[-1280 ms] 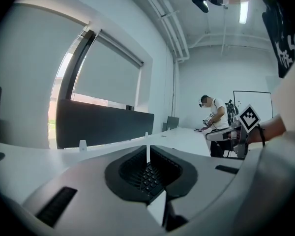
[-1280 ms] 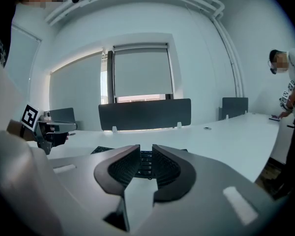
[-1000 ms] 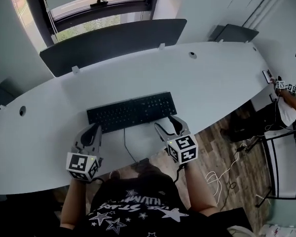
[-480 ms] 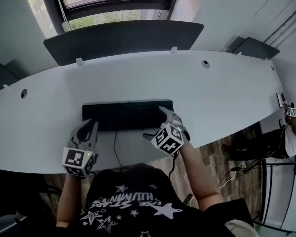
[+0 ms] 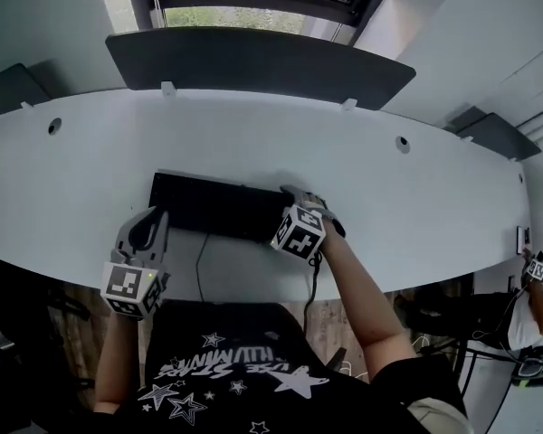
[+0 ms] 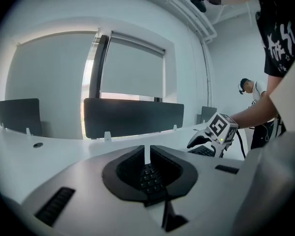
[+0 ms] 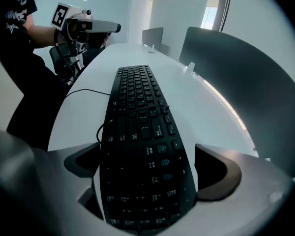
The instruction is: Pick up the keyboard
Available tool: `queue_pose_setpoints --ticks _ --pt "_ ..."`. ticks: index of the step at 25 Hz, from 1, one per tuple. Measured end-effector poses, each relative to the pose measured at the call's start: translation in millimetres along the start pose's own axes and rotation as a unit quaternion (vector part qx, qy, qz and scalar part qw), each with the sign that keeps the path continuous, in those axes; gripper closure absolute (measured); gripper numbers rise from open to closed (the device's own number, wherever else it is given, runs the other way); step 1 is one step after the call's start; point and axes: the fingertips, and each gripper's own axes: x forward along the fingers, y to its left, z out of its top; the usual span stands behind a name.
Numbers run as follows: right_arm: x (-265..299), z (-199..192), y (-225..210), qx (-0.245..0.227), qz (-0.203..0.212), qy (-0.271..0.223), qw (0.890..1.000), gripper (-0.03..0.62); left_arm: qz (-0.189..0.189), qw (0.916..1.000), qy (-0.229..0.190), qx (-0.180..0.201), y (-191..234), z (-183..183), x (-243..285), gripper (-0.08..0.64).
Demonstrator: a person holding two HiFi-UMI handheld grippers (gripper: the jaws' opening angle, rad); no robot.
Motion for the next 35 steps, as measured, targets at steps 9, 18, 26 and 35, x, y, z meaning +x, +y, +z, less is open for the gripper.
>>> queue_pose_setpoints --ticks 9,18,26,35 --pt "16.4 4.3 7.5 -0.025 0.079 0.056 0.995 0.017 0.028 0.9994 0.008 -0.017 3.0 -7.5 -0.5 0.534" --pt "32.9 -3.9 7.5 -0.033 0.114 0.182 0.976 0.017 0.026 0.9993 0.018 -0.02 -2.7 -14.8 -0.4 0.534" --pt "33.9 -2.1 8.1 -0.04 0.115 0.171 0.978 0.015 0.023 0.9995 0.016 -0.015 -9.6 -13.4 -2.1 0.534" --pt "25.9 0.2 7.8 -0.045 0.068 0.144 0.986 0.015 0.036 0.9988 0.033 -0.002 -7.6 -20.8 -16.7 0.534"
